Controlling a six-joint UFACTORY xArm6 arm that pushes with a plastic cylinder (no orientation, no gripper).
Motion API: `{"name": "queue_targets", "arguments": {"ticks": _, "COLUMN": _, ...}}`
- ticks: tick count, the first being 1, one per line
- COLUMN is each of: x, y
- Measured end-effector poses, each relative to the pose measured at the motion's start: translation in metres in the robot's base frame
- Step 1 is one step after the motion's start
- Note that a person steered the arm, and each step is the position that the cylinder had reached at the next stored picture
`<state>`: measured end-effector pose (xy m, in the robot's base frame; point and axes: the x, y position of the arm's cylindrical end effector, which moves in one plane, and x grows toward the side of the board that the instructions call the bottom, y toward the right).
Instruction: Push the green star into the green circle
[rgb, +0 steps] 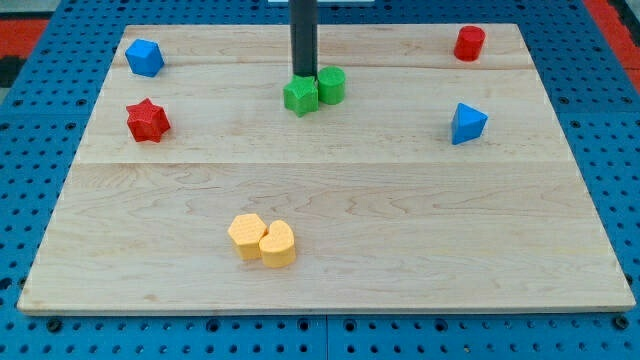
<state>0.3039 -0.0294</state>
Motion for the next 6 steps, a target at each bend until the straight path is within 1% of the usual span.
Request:
{"name": "queue_targets", "arguments": {"ticks": 1, "x": -0.004, "y": -0.007}}
{"name": "queue_targets", "arguments": {"ticks": 2, "x": -0.010, "y": -0.032}}
{"name": "queue_targets", "arguments": {"ticks": 3, "x": 0.028, "y": -0.056}}
{"name": "queue_targets", "arguments": {"ticks": 4, "x": 0.042, "y": -0.036}}
{"name": "queue_targets", "arguments": {"ticks": 5, "x": 0.010, "y": -0.013}}
{"name": "queue_targets", "arguments": {"ticks": 6, "x": 0.021, "y": -0.024}}
